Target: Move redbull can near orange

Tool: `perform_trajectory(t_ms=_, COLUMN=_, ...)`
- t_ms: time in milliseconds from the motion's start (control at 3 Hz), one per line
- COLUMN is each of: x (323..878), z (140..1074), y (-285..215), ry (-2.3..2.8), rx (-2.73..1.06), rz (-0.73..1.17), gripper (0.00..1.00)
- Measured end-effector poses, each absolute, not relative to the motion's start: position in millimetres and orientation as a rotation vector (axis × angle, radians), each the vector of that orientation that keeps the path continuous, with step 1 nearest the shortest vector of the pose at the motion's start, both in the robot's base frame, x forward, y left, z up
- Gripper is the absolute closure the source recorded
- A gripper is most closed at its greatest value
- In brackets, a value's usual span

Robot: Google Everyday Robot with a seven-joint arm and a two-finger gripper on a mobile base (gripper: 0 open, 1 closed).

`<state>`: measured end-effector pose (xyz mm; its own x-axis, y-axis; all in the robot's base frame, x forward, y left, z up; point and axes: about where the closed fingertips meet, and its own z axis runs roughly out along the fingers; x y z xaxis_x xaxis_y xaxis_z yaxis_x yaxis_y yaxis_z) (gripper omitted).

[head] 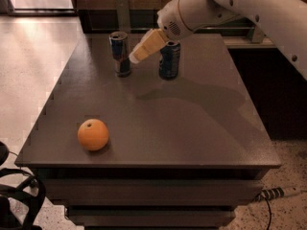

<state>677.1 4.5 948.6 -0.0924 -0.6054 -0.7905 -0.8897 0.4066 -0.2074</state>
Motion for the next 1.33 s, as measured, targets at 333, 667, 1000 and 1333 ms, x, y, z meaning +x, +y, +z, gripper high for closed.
perform_trajectory(t_ms=333, x=696, z=925, y=19, ry=1.832, rx=-1.252, rz=0.445, gripper=0.00)
perform_trajectory(t_ms=667, x=710, z=912, y=37, ry=1.816, rx=-1.222, rz=0.499, gripper=0.00)
perform_trajectory(t_ms=1000, x=720, z=907, y=56, ry=1.782, rx=-1.210, rz=0.559, gripper=0.00)
perform_trajectory(t_ms=1333, x=724, z=894, y=79, ry=1.739, rx=-1.180, rz=0.662, gripper=0.07)
